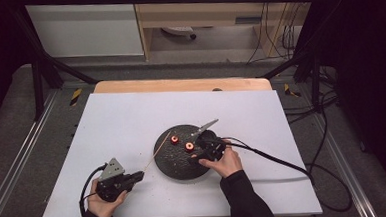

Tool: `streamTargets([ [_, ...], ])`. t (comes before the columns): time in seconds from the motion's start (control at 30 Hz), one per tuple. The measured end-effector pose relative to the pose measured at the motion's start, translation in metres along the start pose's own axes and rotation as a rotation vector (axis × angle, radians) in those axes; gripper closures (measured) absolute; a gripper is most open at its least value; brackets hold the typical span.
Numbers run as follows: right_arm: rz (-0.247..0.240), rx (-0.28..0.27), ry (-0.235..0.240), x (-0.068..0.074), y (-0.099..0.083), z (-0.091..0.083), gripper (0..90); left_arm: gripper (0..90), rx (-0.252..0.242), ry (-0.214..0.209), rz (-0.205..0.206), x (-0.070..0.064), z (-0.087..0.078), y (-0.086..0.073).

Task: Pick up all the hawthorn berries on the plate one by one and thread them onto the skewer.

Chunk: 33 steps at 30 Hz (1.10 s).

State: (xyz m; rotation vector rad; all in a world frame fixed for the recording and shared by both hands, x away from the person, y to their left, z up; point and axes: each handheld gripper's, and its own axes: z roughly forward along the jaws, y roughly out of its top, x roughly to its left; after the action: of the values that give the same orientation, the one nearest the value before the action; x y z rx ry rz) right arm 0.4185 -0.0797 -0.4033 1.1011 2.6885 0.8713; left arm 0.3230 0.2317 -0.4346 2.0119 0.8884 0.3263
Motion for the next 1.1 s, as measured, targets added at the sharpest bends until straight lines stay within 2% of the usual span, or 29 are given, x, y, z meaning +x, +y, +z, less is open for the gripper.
streamTargets([
  [0.07,0.006,0.040,0.001,0.000,0.003,0.005,35.5,88.1,-0.004,0.000,-0.001,0.000,-0.001,0.000],
  [0.17,0.010,0.059,0.004,0.000,0.005,0.008,39.9,88.1,-0.002,-0.001,0.000,0.000,0.000,0.000],
  [0.3,0.006,0.080,-0.001,0.001,0.006,0.011,44.5,88.2,-0.002,-0.001,-0.002,0.000,0.000,0.000],
  [0.4,0.022,0.091,0.003,-0.001,0.007,0.012,50.5,88.1,-0.002,-0.002,-0.002,0.000,0.000,0.000],
  [0.7,0.052,0.123,0.018,-0.003,0.009,0.015,61.3,88.2,0.004,-0.005,0.000,-0.001,0.000,0.000],
  [1.03,0.077,0.149,0.030,-0.005,0.010,0.015,62.3,88.2,0.004,-0.006,0.005,-0.001,0.000,0.001],
  [1.1,0.078,0.139,0.032,-0.006,0.011,0.012,62.4,88.1,0.005,-0.005,0.005,-0.001,0.000,0.001],
])
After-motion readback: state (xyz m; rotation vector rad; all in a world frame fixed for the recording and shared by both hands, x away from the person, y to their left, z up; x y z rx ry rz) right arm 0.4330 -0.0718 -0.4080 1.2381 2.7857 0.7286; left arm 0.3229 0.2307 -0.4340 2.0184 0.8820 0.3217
